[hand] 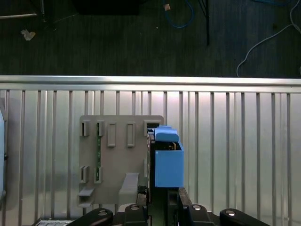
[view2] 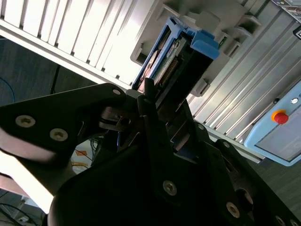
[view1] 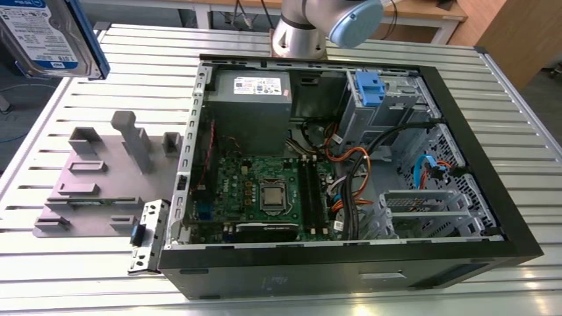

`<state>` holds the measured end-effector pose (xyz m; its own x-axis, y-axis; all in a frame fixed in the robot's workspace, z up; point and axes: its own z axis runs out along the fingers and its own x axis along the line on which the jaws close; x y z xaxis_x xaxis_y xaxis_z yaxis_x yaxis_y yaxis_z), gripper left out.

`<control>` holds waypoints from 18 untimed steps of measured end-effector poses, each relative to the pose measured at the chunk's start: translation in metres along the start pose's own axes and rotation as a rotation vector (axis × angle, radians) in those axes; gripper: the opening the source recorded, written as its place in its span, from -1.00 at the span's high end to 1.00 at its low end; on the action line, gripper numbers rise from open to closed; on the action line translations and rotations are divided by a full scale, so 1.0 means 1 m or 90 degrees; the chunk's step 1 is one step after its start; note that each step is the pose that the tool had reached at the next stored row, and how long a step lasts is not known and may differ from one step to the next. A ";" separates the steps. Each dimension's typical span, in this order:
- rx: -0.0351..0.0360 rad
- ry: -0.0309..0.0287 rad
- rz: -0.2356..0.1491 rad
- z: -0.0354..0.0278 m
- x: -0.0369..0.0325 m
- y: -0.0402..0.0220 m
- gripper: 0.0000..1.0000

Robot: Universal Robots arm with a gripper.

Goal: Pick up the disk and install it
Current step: 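Pick up the disk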

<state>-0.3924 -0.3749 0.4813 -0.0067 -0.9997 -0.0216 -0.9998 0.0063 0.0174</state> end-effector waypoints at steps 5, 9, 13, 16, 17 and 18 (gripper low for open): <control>-0.0002 0.0001 0.000 -0.0002 0.0000 -0.0010 0.31; -0.0001 0.0001 0.000 -0.0002 -0.0001 -0.0047 0.31; 0.0000 0.0000 0.000 -0.0003 -0.0001 -0.0095 0.31; -0.0001 0.0000 0.000 -0.0003 -0.0001 -0.0125 0.31; -0.0001 0.0000 0.000 -0.0003 -0.0001 -0.0131 0.31; -0.0001 0.0001 0.000 -0.0003 -0.0001 -0.0132 0.31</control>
<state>-0.3791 -0.3748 0.4814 -0.0068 -0.9997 -0.0215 -0.9998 0.0064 0.0175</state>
